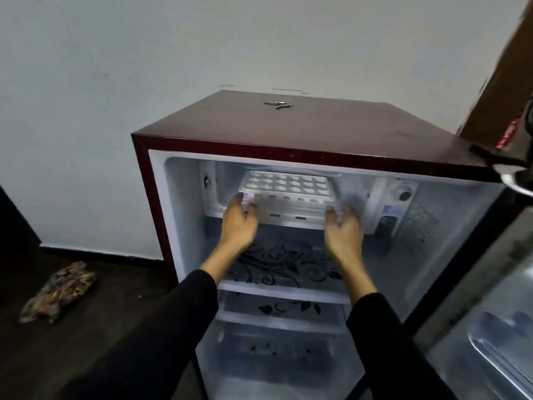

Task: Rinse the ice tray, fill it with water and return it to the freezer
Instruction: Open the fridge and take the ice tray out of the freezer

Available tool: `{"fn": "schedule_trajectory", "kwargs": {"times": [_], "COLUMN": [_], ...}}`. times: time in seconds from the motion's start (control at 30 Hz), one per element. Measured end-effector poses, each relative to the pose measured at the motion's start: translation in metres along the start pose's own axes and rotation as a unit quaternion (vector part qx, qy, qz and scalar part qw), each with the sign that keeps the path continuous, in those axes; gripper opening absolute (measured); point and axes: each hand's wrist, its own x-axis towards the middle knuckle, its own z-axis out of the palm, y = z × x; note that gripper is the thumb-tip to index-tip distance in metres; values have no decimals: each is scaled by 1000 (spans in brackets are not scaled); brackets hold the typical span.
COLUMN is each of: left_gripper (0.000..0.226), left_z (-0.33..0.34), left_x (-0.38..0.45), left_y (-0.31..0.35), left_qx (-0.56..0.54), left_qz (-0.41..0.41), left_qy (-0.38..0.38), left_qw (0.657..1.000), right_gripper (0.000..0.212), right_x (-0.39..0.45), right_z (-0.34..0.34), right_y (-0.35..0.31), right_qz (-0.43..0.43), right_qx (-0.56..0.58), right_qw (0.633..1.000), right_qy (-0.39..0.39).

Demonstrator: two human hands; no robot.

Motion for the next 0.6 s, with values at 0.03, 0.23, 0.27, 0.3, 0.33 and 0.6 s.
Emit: {"fn": "schedule_trajectory", "kwargs": {"times": [0.03,0.23,0.27,0.3,0.33,0.6], "left_gripper": [51,46,45,43,41,41], "left_z": [3,20,23,26,29,47], "left_x": [17,95,104,110,115,125], "left_y": [-3,-15,-17,-21,-23,-27], "left_qx": [4,51,57,64,73,147], "left_qz": [-2,-13,-19,-24,-29,-56], "left_qy": [1,35,36,35,33,28], "left_qw": [1000,998,998,997,996,987], "right_gripper": [54,46,46,48,50,38], "right_x": [18,105,115,123,129,142], "right_z": [7,38,42,47,51,67], "right_y": [3,18,19,20,21,24], "right_qz": [3,27,29,32,35,50], "right_qx": [-4,-34,-35,-38,-41,-139], "right_qw": [1000,997,997,997,996,988], "right_qy": [10,57,63,67,69,53]}}
